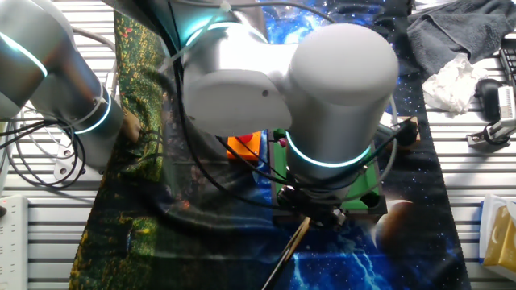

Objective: Hit the pool ball

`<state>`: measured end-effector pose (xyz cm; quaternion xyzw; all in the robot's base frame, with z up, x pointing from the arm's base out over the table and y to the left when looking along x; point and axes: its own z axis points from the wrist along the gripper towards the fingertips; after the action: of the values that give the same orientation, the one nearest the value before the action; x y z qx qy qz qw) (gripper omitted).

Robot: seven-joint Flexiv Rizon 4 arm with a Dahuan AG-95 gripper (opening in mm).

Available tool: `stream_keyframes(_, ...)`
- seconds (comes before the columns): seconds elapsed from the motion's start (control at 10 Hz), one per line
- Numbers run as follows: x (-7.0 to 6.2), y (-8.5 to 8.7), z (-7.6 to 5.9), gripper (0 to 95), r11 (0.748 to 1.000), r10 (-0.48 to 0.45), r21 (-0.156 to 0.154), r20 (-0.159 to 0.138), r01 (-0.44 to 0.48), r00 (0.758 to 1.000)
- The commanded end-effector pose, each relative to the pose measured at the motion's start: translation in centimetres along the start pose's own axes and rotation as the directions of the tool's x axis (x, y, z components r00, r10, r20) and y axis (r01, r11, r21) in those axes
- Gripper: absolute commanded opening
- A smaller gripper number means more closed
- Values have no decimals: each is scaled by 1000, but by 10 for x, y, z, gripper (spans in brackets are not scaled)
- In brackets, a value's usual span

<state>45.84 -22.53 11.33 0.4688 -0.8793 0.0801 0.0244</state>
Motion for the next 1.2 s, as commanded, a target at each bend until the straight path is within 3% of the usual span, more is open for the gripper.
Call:
stream_keyframes(0.1, 4, 0, 2, 0, 1000, 1, 7, 0, -1, 1000)
stream_keyframes(0.5, -1, 2, 6, 0, 1000, 21, 2, 10, -21, 1000)
stream_keyframes(0.8, -27, 10, 5, 0, 999, 51, -9, 25, -50, 998)
stream_keyframes(0.9, -42, 15, -2, 0, 997, 82, -17, 28, -82, 996)
stream_keyframes(1.0, -53, 18, -9, 0, 995, 97, -4, 7, -97, 995)
stream_keyframes(1.2, -48, 16, -9, 0, 996, 88, -7, 17, -88, 996)
